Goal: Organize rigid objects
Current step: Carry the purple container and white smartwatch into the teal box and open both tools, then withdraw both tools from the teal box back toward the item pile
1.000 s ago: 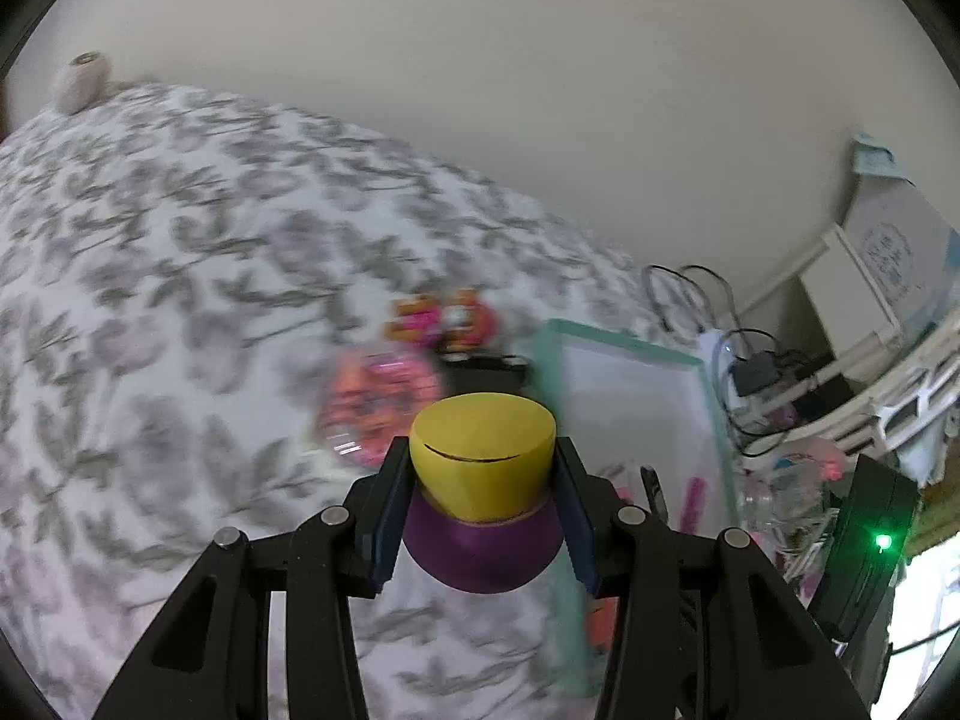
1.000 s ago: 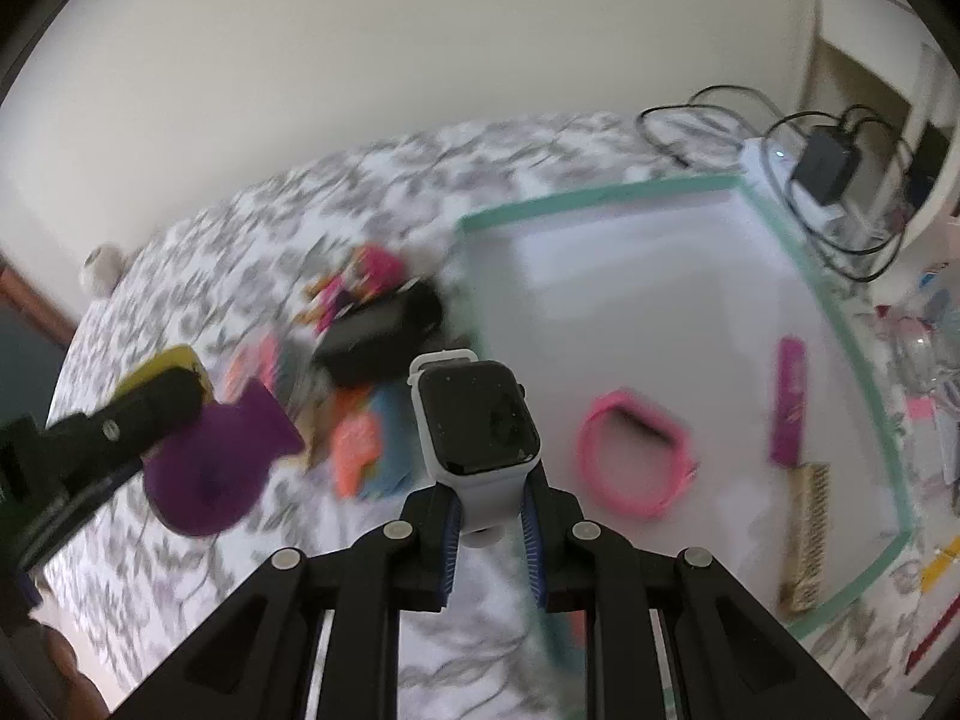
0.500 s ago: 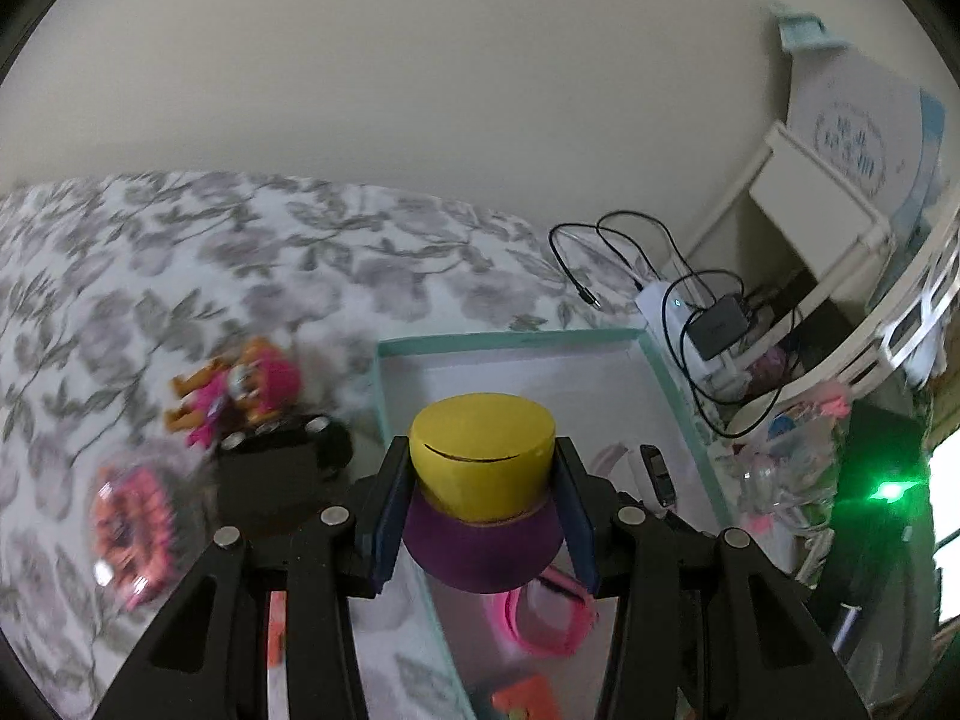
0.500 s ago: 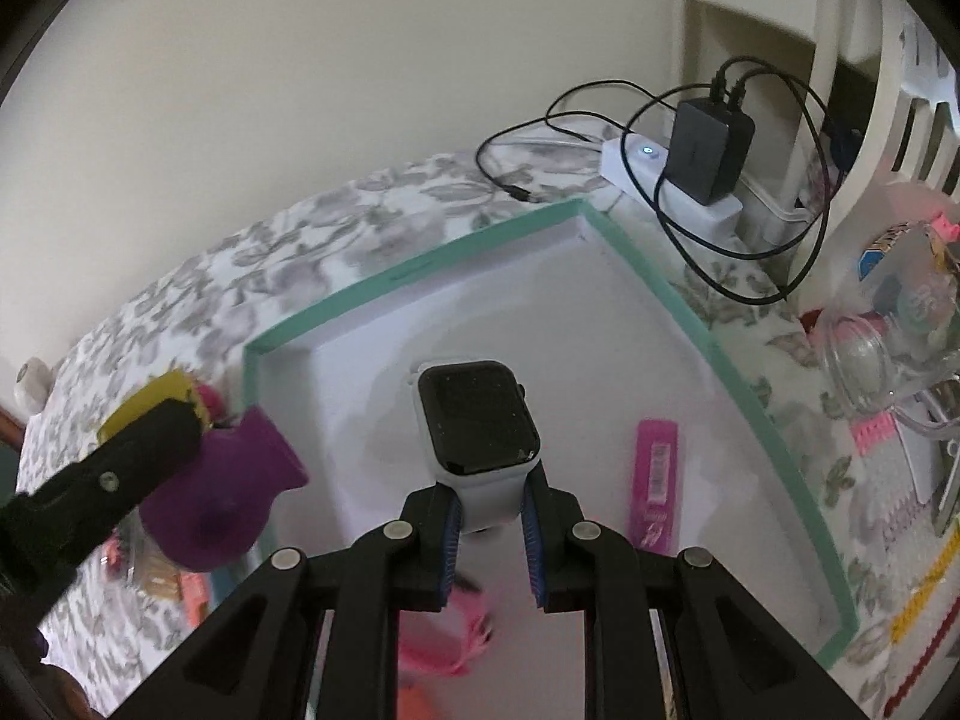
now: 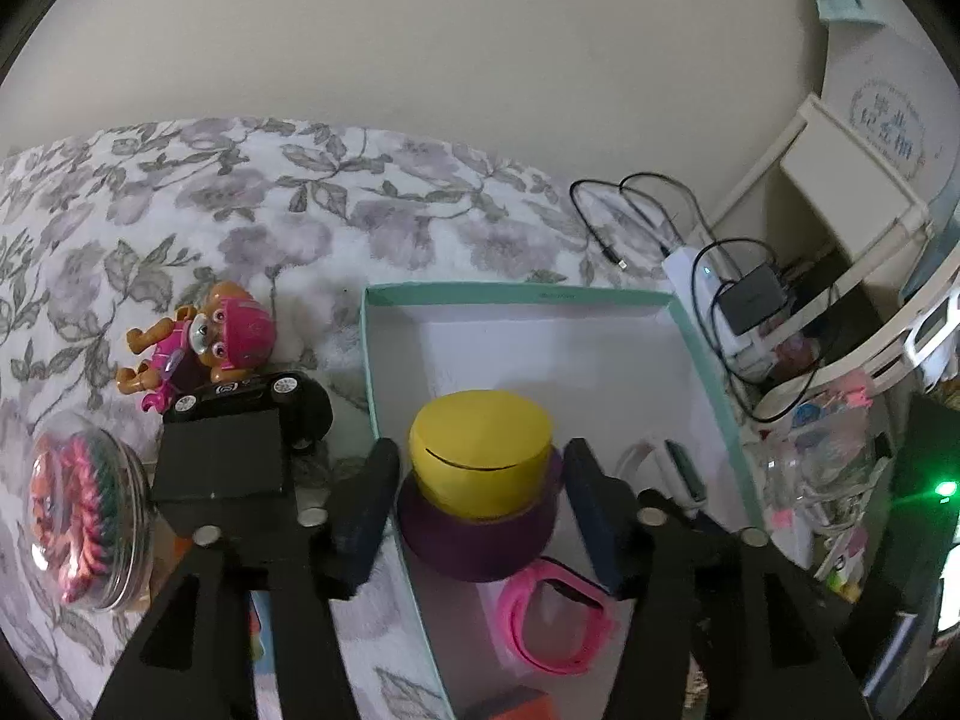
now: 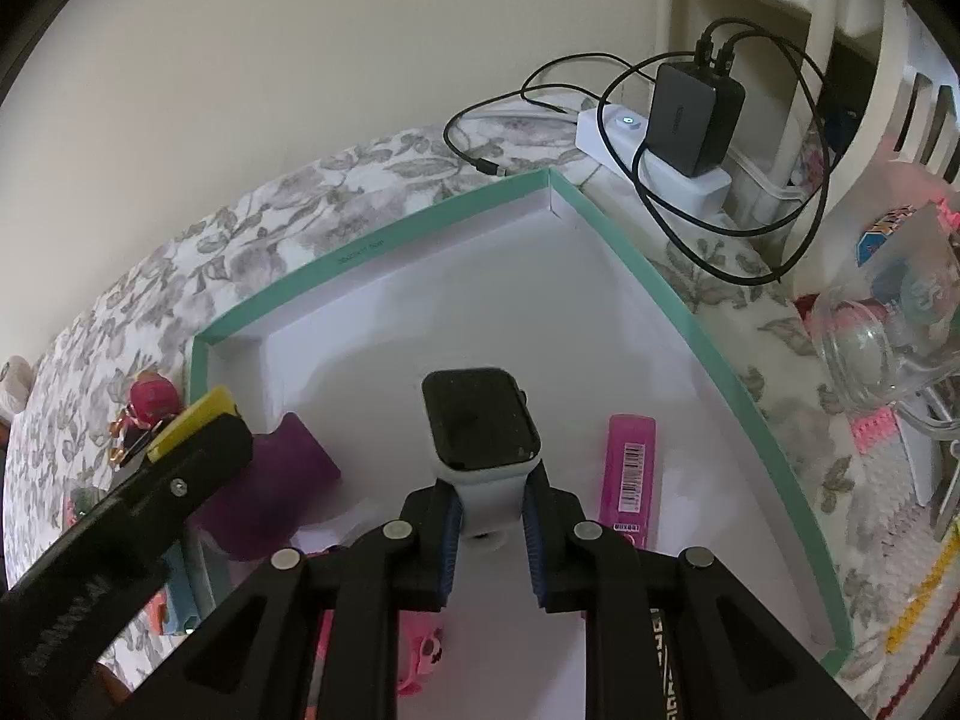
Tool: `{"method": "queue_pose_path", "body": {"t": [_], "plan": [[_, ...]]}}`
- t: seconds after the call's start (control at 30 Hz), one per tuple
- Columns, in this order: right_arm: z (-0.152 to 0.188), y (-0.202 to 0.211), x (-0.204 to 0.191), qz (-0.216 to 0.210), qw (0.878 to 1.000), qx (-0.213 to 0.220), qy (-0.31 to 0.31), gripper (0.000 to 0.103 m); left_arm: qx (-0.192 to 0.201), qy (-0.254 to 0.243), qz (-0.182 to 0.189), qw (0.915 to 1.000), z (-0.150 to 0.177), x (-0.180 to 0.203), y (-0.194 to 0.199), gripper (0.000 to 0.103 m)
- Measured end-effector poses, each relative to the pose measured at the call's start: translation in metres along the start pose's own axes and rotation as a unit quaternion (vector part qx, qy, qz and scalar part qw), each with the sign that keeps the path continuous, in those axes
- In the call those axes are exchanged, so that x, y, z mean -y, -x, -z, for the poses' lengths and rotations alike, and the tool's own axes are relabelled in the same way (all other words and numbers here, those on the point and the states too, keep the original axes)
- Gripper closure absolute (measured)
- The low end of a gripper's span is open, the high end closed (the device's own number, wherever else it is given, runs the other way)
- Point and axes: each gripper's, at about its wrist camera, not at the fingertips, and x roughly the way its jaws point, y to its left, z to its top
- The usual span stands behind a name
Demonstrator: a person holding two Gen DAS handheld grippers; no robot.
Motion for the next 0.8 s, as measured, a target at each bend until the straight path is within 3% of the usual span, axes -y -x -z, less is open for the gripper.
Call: {"method": "queue_pose_path", "body": {"t": [0.17, 0.3, 0.33, 0.43, 0.5, 0.57, 0.73, 0.8], "plan": [[0.0, 0.014, 0.0, 0.005, 1.0, 0.003, 0.003, 0.064, 0.012, 0.015, 0.001, 0.9998, 0.001, -0.001, 0.023, 0.034], [0.003, 0.029, -0.004, 0.008, 1.0, 0.006, 0.009, 0.063, 0.027, 0.021, -0.001, 0.9994, 0.003, -0.003, 0.045, 0.028], [0.004, 0.031, -0.005, 0.008, 1.0, 0.007, 0.011, 0.063, 0.033, 0.02, -0.01, 0.9992, 0.004, -0.003, 0.052, 0.026], [0.01, 0.039, -0.008, 0.009, 1.0, 0.006, 0.019, 0.044, 0.049, 0.022, -0.042, 0.9977, 0.008, -0.008, 0.07, 0.025], [0.014, 0.045, -0.012, 0.01, 1.0, 0.007, 0.027, 0.041, 0.054, 0.025, -0.07, 0.9958, 0.012, -0.014, 0.079, 0.024], [0.019, 0.05, -0.014, 0.014, 0.999, 0.008, 0.034, 0.039, 0.056, 0.028, -0.107, 0.9922, 0.018, -0.022, 0.086, 0.013], [0.031, 0.066, -0.02, 0.017, 0.999, 0.019, 0.047, 0.024, 0.051, 0.035, -0.159, 0.9854, 0.033, -0.041, 0.096, 0.009], [0.036, 0.072, -0.023, 0.021, 0.998, 0.024, 0.053, 0.013, 0.047, 0.044, -0.175, 0.9825, 0.042, -0.051, 0.099, 0.005]]}}
